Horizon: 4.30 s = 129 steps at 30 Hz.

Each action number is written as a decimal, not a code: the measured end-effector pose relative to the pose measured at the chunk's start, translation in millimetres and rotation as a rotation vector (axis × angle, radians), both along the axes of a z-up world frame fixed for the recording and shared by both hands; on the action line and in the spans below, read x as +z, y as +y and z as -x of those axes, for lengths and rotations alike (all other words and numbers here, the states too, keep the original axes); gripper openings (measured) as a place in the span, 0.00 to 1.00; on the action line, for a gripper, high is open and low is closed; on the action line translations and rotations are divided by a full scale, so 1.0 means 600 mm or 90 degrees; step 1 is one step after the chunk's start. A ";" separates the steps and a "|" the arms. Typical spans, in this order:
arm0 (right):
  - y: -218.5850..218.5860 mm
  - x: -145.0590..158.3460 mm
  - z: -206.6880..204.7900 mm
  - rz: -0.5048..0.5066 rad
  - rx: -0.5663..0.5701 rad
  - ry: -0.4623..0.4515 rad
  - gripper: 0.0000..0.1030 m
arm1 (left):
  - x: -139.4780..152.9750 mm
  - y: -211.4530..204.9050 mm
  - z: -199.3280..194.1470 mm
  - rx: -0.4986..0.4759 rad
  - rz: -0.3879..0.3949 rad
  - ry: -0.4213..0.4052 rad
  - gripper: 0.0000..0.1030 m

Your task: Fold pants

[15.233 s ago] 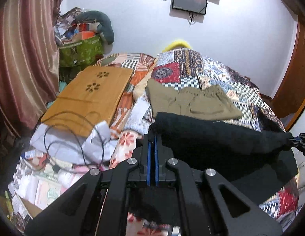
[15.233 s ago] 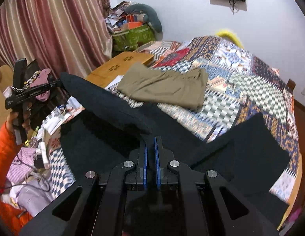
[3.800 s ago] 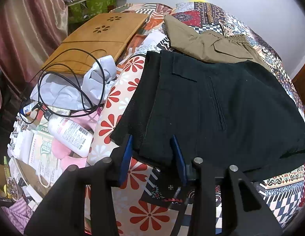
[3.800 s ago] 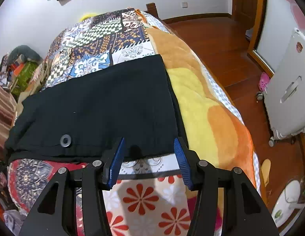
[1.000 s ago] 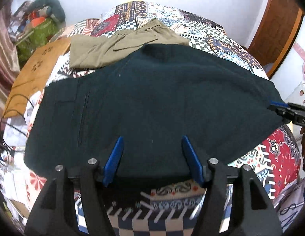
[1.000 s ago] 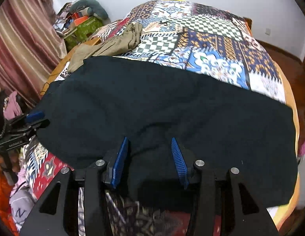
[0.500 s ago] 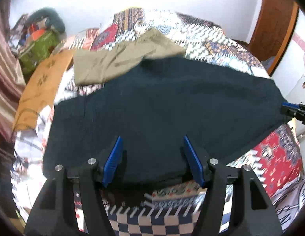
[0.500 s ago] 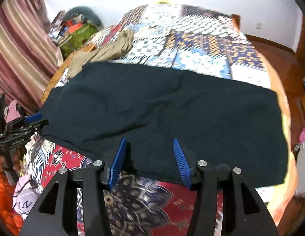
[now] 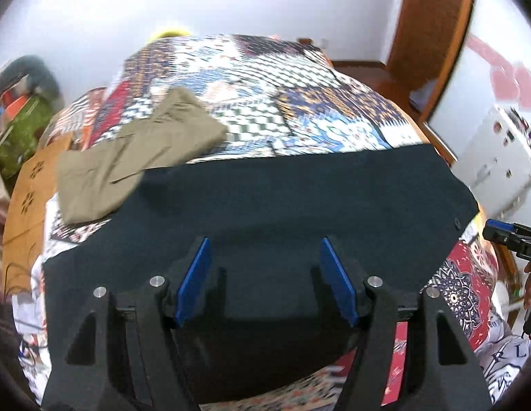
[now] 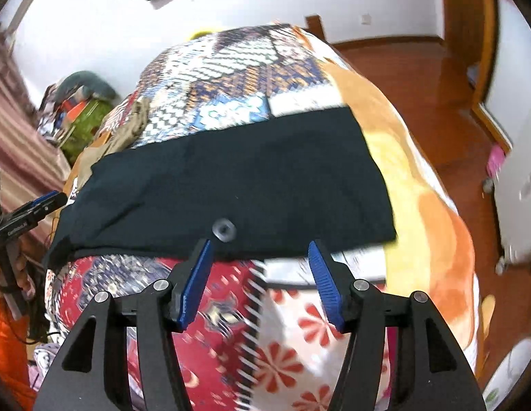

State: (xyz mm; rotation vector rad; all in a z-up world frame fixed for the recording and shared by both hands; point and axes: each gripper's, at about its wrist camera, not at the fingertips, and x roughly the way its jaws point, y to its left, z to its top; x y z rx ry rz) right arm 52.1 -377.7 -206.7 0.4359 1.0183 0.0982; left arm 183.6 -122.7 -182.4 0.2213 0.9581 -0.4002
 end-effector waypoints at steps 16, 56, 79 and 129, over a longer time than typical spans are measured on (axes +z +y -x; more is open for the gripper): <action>-0.061 -0.079 -0.017 -0.160 -0.075 0.027 0.55 | -0.070 -0.083 -0.010 -0.034 -0.040 0.052 0.67; 0.015 0.129 -0.115 -0.125 -0.006 -0.257 0.07 | -0.012 0.024 0.017 0.041 0.027 -0.012 0.69; 0.373 0.126 -0.181 -0.098 0.405 -0.194 0.07 | 0.004 0.284 0.042 0.270 0.081 -0.040 0.69; 0.210 -0.005 -0.124 0.074 0.269 -0.046 0.49 | -0.077 0.113 0.044 0.114 0.039 0.018 0.82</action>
